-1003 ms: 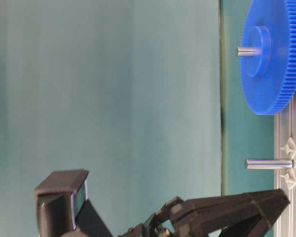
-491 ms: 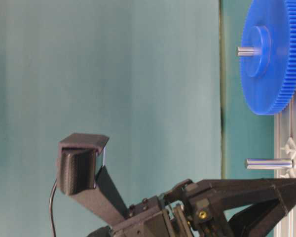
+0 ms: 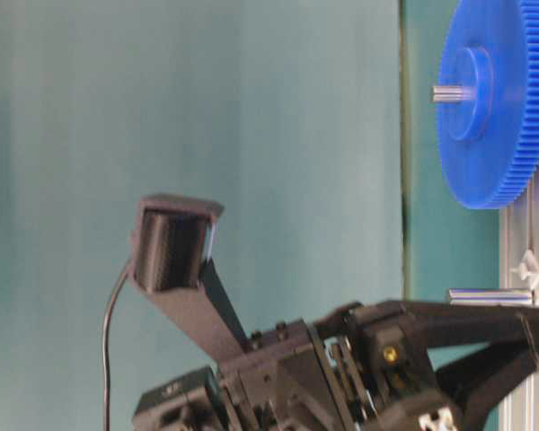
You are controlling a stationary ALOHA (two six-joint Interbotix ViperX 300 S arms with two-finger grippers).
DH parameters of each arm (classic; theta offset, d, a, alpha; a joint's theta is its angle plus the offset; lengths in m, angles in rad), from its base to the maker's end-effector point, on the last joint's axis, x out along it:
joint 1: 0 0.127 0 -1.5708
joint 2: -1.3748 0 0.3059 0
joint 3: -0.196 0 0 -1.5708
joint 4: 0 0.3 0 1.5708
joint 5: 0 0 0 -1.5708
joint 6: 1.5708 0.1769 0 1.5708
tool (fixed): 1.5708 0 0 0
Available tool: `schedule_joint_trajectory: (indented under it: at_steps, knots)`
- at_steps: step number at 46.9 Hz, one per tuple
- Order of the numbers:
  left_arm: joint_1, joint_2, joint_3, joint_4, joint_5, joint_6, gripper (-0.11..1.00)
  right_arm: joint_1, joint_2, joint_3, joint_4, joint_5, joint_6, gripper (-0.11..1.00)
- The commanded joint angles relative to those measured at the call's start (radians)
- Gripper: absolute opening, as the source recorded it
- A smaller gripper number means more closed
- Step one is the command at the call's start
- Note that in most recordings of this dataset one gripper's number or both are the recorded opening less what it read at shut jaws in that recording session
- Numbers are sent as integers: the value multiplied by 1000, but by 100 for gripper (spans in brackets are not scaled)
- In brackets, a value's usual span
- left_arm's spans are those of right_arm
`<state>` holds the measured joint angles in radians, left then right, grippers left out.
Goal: Insert the small gear onto the shaft.
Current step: 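Position the open left gripper over the blue gear's hub, then lower the left gripper and close it on the gear hub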
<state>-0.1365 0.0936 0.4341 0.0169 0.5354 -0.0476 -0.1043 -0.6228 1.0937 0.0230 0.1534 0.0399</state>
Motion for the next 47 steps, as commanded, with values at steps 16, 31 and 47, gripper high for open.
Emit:
schedule_joint_trajectory:
  at_steps: [16, 31, 47]
  knots:
    - [-5, 26, -58, 2, 109, 3, 0, 0, -2, -12, -5, -5, -5, 2]
    - [-6, 46, -118, 2, 170, 11, 0, 0, -3, -12, -5, -5, -3, 2]
    - [-6, 63, -120, 2, 166, 0, 0, 0, -3, -11, -3, -5, -3, 2]
